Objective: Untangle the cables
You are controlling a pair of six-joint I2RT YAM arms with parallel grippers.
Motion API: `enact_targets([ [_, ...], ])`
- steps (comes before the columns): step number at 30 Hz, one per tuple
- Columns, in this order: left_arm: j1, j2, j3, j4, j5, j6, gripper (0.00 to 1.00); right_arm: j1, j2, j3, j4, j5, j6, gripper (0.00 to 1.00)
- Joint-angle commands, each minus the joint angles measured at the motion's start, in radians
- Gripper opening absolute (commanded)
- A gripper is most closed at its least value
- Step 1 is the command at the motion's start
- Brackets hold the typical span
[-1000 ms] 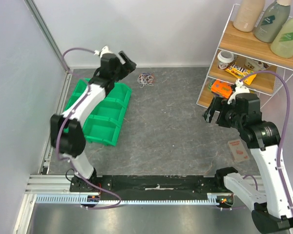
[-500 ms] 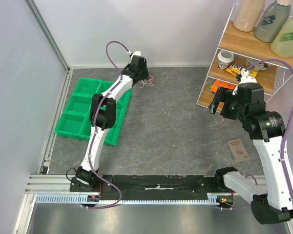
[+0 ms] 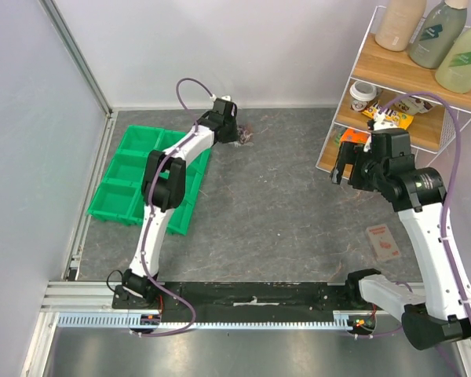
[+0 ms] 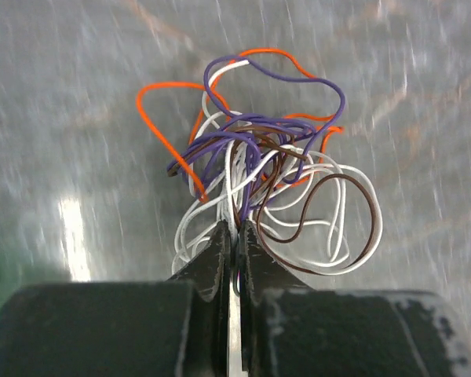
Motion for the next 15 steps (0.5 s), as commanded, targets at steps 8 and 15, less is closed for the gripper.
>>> enact_targets([
  [8,-0.17,-0.687,-0.672,-0.118,0.407,-0.117,0.02,0.003,0.046,-0.335,0.245,-0.33,-0.088,0.96],
  [15,-0.309,-0.941,-1.078,-0.059,0.573,-0.196,0.17,0.035,0.121,-0.476,0.391,-0.484,-0.091,0.88],
])
